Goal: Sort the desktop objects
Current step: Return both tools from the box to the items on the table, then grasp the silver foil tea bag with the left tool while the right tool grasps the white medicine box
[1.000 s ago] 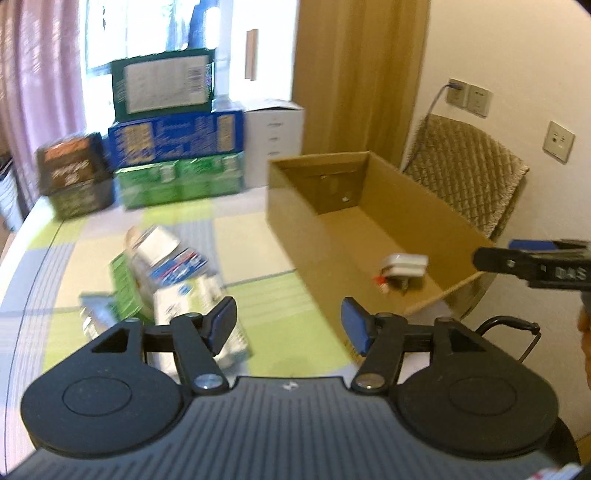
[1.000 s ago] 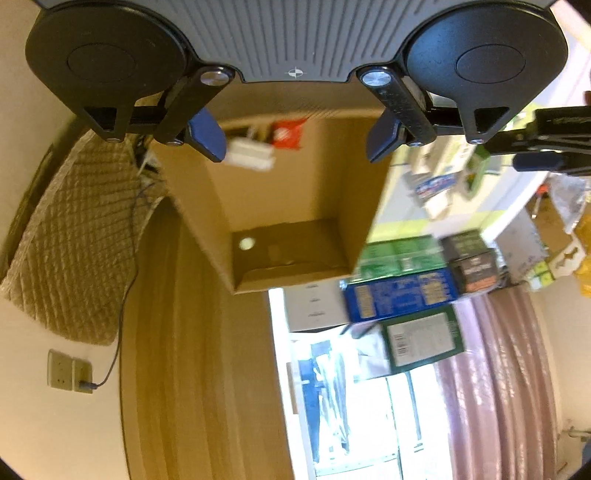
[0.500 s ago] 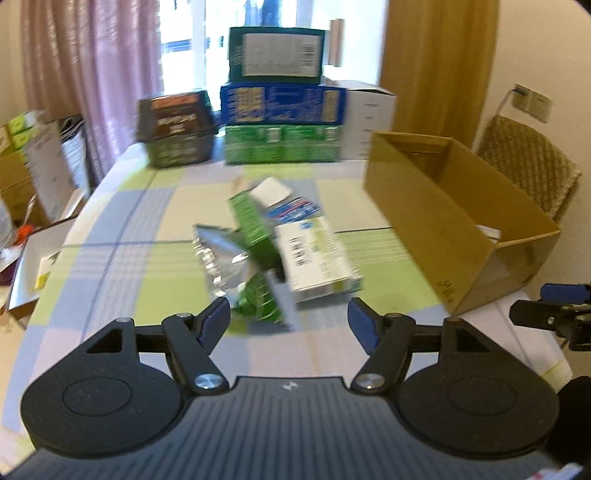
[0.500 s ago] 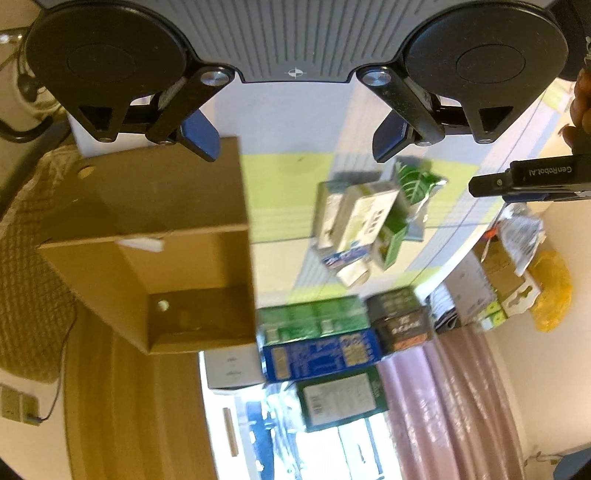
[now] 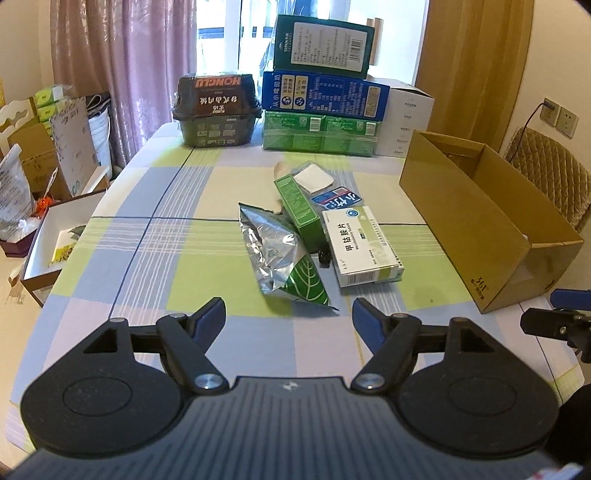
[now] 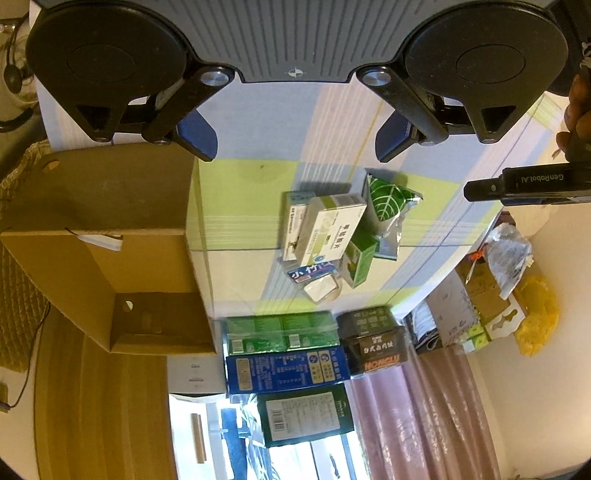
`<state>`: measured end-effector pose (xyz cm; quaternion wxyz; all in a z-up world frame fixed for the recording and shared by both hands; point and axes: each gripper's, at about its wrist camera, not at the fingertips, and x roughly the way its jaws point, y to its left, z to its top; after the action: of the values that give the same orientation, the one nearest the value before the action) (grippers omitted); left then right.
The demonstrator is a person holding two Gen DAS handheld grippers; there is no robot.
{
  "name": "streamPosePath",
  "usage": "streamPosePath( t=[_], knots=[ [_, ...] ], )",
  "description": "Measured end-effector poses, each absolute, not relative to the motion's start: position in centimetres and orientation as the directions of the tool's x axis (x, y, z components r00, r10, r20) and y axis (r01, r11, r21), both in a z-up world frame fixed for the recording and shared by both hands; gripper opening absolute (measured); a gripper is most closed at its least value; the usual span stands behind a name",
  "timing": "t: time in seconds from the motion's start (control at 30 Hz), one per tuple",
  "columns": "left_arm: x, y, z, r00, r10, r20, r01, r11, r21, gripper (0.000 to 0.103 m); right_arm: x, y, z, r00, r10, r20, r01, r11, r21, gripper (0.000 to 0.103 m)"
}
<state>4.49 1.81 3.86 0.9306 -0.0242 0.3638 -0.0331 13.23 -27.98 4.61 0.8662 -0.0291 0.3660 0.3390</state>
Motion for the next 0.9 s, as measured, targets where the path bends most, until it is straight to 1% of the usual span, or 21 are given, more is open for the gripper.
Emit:
streamPosePath(
  t=[0.07,0.27,0.37,0.53,0.73,0.77,0.9],
  knots=[
    [4.9,2.1,3.5,0.725,-0.088,-0.683,0.043,0.996,-0.082,0.075,13.4,-27.4,4.5,0.498,0.564,-0.659,-0.611,0.767,0.194,0.090],
    [6.9,3.4,2.7,0.690,-0.118,-0.714,0.051,0.992,-0.114,0.078,14.4,-24.5,3.9,0.480,0.569,-0.668,-0.643,0.746,0.174,0.090],
    [8.6,3.8,2.2,0.662,-0.094,-0.743,0.053,0.996,-0.078,0.079,15.5,-22.7,3.4,0.474,0.564,-0.676,-0.652,0.741,0.160,0.090],
    [11.5,4.7,1.2,0.646,-0.072,-0.760,0.046,0.997,-0.056,0.089,18.2,-19.5,1.9,0.454,0.551,-0.700,-0.660,0.736,0.151,0.090],
    [14.6,5.5,-0.2,0.632,-0.065,-0.773,0.058,0.998,-0.037,0.095,21.1,-15.7,-0.5,0.431,0.529,-0.731,-0.668,0.732,0.136,0.090],
    [15.0,5.6,-0.4,0.623,0.105,-0.776,-0.204,0.978,-0.032,0.095,21.6,-15.0,-0.8,0.428,0.525,-0.736,-0.666,0.733,0.136,0.090],
    [16.4,6.8,-1.1,0.622,0.079,-0.779,-0.200,0.978,-0.061,0.096,23.3,-12.8,-2.3,0.419,0.513,-0.749,-0.675,0.728,0.122,0.090]
  ],
)
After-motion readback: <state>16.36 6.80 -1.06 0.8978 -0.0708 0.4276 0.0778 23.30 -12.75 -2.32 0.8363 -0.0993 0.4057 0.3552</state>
